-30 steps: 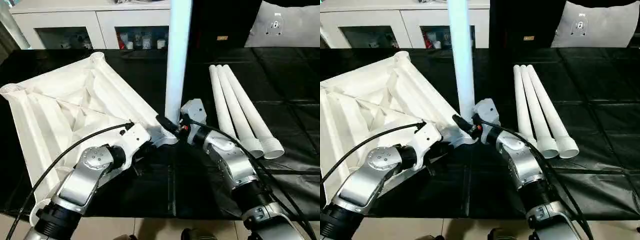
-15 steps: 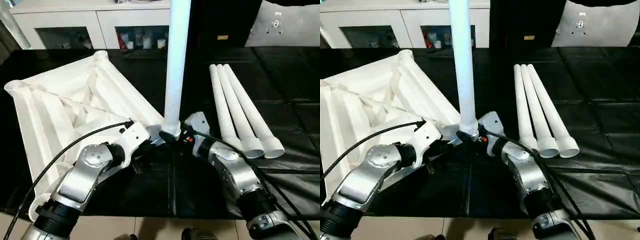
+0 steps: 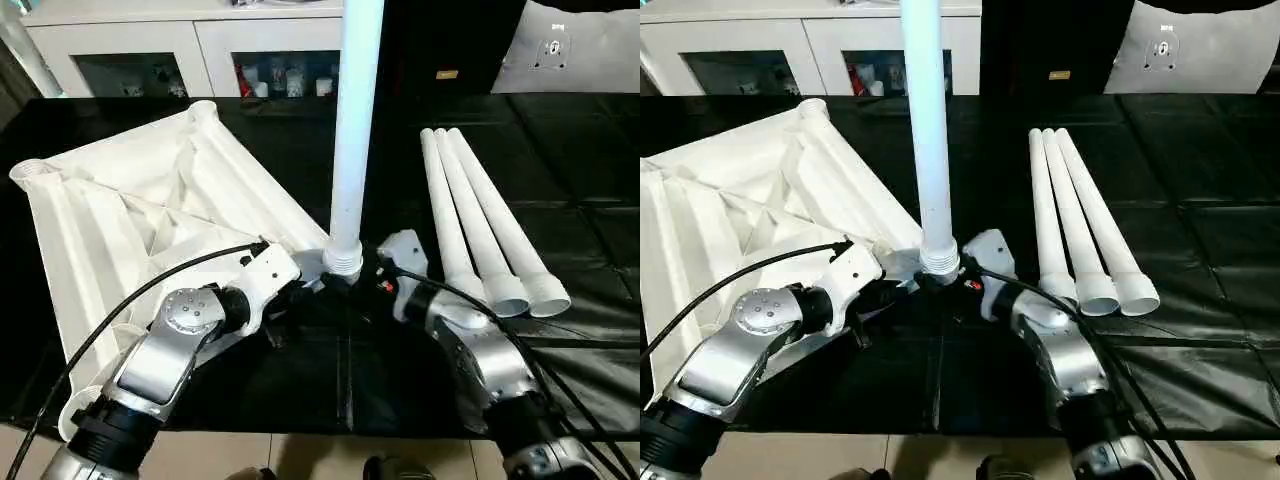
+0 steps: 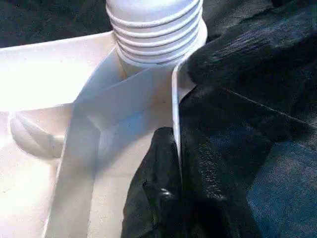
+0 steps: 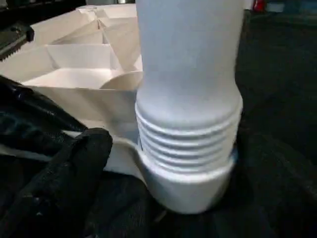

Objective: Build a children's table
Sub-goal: Insert table leg to table base, then rotate leg to tighten

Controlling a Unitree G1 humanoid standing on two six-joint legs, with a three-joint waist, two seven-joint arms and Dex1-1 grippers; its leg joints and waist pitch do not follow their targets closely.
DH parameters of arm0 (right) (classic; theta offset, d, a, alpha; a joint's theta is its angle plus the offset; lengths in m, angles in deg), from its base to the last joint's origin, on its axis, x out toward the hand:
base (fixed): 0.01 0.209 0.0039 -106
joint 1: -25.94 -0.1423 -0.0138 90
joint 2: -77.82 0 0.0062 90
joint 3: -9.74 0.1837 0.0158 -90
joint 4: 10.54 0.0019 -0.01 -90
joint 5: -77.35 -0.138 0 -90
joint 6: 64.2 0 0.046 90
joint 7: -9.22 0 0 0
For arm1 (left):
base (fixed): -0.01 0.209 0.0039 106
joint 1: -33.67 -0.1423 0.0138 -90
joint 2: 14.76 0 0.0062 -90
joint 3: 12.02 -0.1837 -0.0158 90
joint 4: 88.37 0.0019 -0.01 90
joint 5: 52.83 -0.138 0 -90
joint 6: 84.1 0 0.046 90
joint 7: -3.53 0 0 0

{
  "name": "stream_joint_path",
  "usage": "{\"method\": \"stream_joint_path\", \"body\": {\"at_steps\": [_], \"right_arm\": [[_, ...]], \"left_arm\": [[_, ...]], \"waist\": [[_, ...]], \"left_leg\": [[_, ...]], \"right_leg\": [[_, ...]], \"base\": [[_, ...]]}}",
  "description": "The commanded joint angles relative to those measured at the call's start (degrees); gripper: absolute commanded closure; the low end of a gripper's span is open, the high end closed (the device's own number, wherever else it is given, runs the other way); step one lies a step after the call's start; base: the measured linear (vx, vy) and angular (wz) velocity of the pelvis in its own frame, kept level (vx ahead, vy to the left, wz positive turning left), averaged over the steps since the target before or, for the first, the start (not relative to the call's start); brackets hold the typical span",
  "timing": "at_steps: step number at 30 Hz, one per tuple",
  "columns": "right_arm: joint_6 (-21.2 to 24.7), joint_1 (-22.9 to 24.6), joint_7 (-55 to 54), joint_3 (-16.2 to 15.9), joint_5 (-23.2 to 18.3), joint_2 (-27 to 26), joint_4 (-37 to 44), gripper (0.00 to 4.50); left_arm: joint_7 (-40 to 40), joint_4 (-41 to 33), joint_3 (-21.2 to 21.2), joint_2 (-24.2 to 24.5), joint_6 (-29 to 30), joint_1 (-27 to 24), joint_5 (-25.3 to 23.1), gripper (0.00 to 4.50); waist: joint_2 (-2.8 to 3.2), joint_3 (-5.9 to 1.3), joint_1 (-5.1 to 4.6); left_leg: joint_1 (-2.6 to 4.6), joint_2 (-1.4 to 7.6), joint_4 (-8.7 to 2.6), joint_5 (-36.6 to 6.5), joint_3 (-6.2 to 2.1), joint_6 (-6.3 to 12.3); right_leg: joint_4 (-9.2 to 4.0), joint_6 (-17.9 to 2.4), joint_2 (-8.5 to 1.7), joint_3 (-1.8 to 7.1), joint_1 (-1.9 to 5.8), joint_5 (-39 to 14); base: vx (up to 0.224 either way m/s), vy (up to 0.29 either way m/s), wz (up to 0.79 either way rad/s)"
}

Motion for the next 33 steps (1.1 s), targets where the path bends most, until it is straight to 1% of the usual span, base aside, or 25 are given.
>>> {"method": "stream_joint_path", "body": {"at_steps": [1, 2, 4, 5, 6, 7, 9, 10, 11, 13, 14, 17, 18, 21, 22, 23, 25, 26, 27, 28, 32, 33], "right_arm": [[3.3, 2.2, 0.2, -0.6, -0.1, 0.4, 0.4, 0.04], [3.6, 2.6, 0.2, -0.5, -0.3, 0.5, 1.2, 0.04], [4.5, 3.5, 0.3, -0.2, -0.7, 1.0, 3.7, 0.04], [4.5, 3.6, 0.3, -0.2, -0.7, 1.1, 3.9, 0.04], [4.6, 3.9, 0.4, -0.1, -0.9, 1.4, 5.0, 0.04], [4.9, 4.0, 0.5, 0.3, -1.4, 1.7, 6.5, 0.04], [4.9, 3.7, 0.6, 0.7, -1.7, 2.0, 7.8, 0.04], [5.3, 3.5, 0.6, 0.9, -2.0, 2.1, 8.5, 0.04], [5.5, 3.2, 0.6, 1.1, -2.0, 2.3, 8.9, 0.04], [6.5, 2.6, 0.9, 1.5, -2.0, 2.7, 10.0, 0.04], [6.7, 2.0, 1.3, 1.6, -2.0, 3.1, 10.5, 0.04], [7.2, 1.3, 2.2, 1.5, -2.5, 3.9, 11.9, 0.04], [7.5, 1.1, 2.5, 1.4, -2.7, 4.2, 12.4, 0.04], [8.4, 0.1, 2.9, 0.9, -2.0, 5.7, 13.7, 0.04], [8.6, -0.1, 3.0, 0.9, -1.8, 6.1, 13.7, 0.04], [8.9, -0.4, 3.7, 0.8, -2.0, 6.6, 13.9, 0.04], [9.2, -0.7, 6.5, 0.1, -2.4, 8.2, 14.5, 0.04], [9.2, -0.6, 7.2, -0.1, -2.5, 8.5, 14.7, 0.04], [9.2, -0.5, 8.5, -0.5, -2.5, 9.1, 15.0, 0.04], [9.1, -0.5, 9.6, -0.9, -2.5, 9.7, 15.2, 0.04], [9.2, -0.6, 12.5, -1.8, -3.2, 11.0, 15.3, 0.04], [9.1, -0.7, 13.1, -1.9, -3.3, 11.2, 15.2, 0.04]], "left_arm": [[1.1, 1.1, 1.7, 1.9, -1.3, 1.5, -1.3, 4.50], [1.0, 1.3, 1.6, 2.0, -1.4, 1.5, -1.3, 4.50], [0.5, 1.9, 1.4, 2.4, -2.3, 1.4, -1.4, 4.50], [0.5, 2.0, 1.3, 2.4, -2.4, 1.4, -1.4, 4.50], [0.1, 2.3, 1.2, 2.5, -3.0, 1.5, -1.4, 4.50], [-0.8, 2.9, 0.8, 2.9, -4.1, 1.5, -1.3, 4.50], [-1.7, 3.4, 0.5, 3.3, -5.2, 1.5, -1.3, 4.50], [-2.2, 3.7, 0.4, 3.5, -5.9, 1.5, -1.2, 4.50], [-2.8, 3.9, 0.2, 3.8, -6.4, 1.6, -1.1, 4.50], [-4.3, 4.8, -0.5, 4.6, -8.0, 1.7, -0.8, 4.50], [-5.2, 5.2, -0.8, 5.0, -8.6, 1.9, -0.7, 4.50], [-6.9, 6.3, -1.4, 5.7, -10.2, 2.3, -0.5, 4.50], [-7.4, 6.8, -1.5, 5.9, -10.7, 2.4, -0.5, 4.50], [-9.7, 8.9, -2.2, 6.7, -13.1, 3.3, -0.8, 4.50], [-10.5, 9.7, -2.4, 6.8, -14.1, 3.6, -0.8, 4.50], [-11.2, 10.7, -2.7, 7.0, -15.1, 4.2, -1.0, 4.50], [-13.4, 12.9, -3.5, 7.5, -17.9, 5.2, -1.4, 4.50], [-13.8, 13.1, -3.6, 7.6, -18.3, 5.3, -1.4, 4.50], [-14.5, 13.7, -3.9, 7.7, -19.0, 5.6, -1.4, 4.50], [-15.7, 14.3, -4.2, 7.8, -20.4, 6.0, -1.2, 4.50], [-19.5, 16.9, -5.3, 7.4, -24.2, 7.3, -0.1, 4.50], [-20.3, 17.3, -5.5, 7.3, -24.7, 7.5, 0.0, 4.50]], "waist": [[0.43, -3.30, 0.45], [0.58, -3.38, 0.49], [0.44, -3.75, 0.48], [0.38, -4.03, 0.43], [0.45, -4.09, 0.43], [0.52, -4.16, 0.53], [0.49, -4.11, 0.68], [0.46, -4.00, 0.66], [0.53, -3.92, 0.72], [0.50, -3.84, 0.89], [0.42, -3.66, 0.98], [0.52, -3.55, 1.19], [0.54, -3.41, 1.45], [0.53, -3.46, 1.60], [0.41, -3.42, 1.58], [0.49, -3.48, 1.60], [0.54, -3.51, 1.70], [0.58, -3.60, 1.84], [0.53, -3.52, 1.80], [0.41, -3.53, 1.83], [0.29, -3.48, 2.15], [0.35, -3.51, 2.26]], "left_leg": [[-0.38, 3.13, -3.03, -8.7, -1.26, 5.77], [-0.30, 3.09, -2.94, -8.7, -1.21, 5.65], [-0.55, 3.05, -2.78, -7.2, -1.32, 5.77], [-0.71, 3.08, -2.60, -5.2, -1.45, 6.21], [-0.83, 3.08, -2.60, -4.3, -1.48, 6.54], [-0.76, 3.08, -2.22, -3.1, -1.35, 7.35], [-0.88, 3.04, -2.09, -2.3, -1.30, 8.64], [-0.83, 3.07, -2.16, -2.9, -1.28, 8.66], [-0.78, 3.09, -2.19, -3.9, -1.23, 8.38], [-0.72, 3.07, -2.24, -5.0, -1.23, 7.67], [-0.65, 3.09, -2.34, -5.8, -1.20, 7.15], [-0.44, 3.19, -2.36, -7.6, -1.14, 5.80], [-0.36, 3.18, -2.42, -8.2, -1.14, 5.50], [-0.34, 3.10, -2.46, -8.5, -1.21, 4.76], [-0.31, 3.10, -2.43, -8.5, -1.16, 4.67], [-0.31, 3.08, -2.38, -8.3, -1.14, 4.57], [-0.34, 2.94, -2.27, -8.0, -1.15, 4.88], [-0.25, 3.07, -2.27, -7.9, -1.21, 4.93], [-0.42, 3.10, -2.26, -7.7, -1.20, 5.04], [-0.41, 3.10, -2.27, -7.7, -1.22, 5.15], [-0.40, 3.10, -2.22, -7.7, -1.13, 5.69], [-0.32, 3.15, -2.23, -7.7, -1.13, 5.64]], "right_leg": [[-3.79, -13.3, -4.91, 3.05, 3.12, -9.9], [-3.90, -13.1, -4.84, 3.04, 3.08, -10.1], [-3.58, -13.3, -4.81, 3.04, 3.33, -7.7], [-2.98, -13.6, -4.78, 3.02, 3.48, -4.3], [-2.81, -13.9, -4.72, 2.97, 3.50, -2.9], [-2.64, -14.4, -4.74, 3.02, 3.19, -0.4], [-2.43, -14.7, -4.74, 2.95, 3.18, 1.5], [-2.54, -14.7, -4.78, 2.92, 3.11, 0.7], [-2.73, -14.6, -4.82, 2.91, 3.09, -1.2], [-2.90, -14.1, -4.76, 2.96, 3.04, -3.4], [-3.03, -13.8, -4.73, 3.00, 2.90, -5.0], [-3.04, -13.4, -4.76, 3.17, 2.73, -7.2], [-3.12, -13.0, -4.70, 3.22, 2.65, -8.1], [-3.02, -12.5, -4.71, 3.27, 2.65, -8.2], [-3.07, -12.5, -4.72, 3.31, 2.58, -8.1], [-2.98, -12.7, -4.76, 3.34, 2.60, -7.7], [-3.00, -12.7, -4.66, 3.32, 2.62, -7.1], [-2.83, -12.9, -4.68, 3.32, 2.68, -6.1], [-2.70, -13.2, -4.75, 3.32, 2.73, -5.1], [-2.72, -13.3, -4.75, 3.29, 2.75, -4.8], [-2.81, -13.3, -4.86, 3.31, 2.73, -5.5], [-2.78, -13.3, -4.87, 3.32, 2.70, -5.6]], "base": [[0.000, 0.000, 0.00], [0.000, 0.000, 0.00], [0.000, 0.000, 0.00], [0.000, 0.000, 0.00], [0.000, 0.000, 0.00], [0.000, 0.000, 0.00], [0.000, 0.000, 0.00], [0.000, 0.000, 0.00], [0.000, 0.000, 0.00], [0.000, 0.000, 0.00], [0.000, 0.000, 0.00], [0.000, 0.000, 0.00], [0.000, 0.000, 0.00], [0.000, 0.000, 0.00], [0.000, 0.000, 0.00], [0.000, 0.000, 0.00], [0.000, 0.000, 0.00], [0.000, 0.000, 0.00], [0.000, 0.000, 0.00], [0.000, 0.000, 0.00], [0.000, 0.000, 0.00], [0.000, 0.000, 0.00]]}}
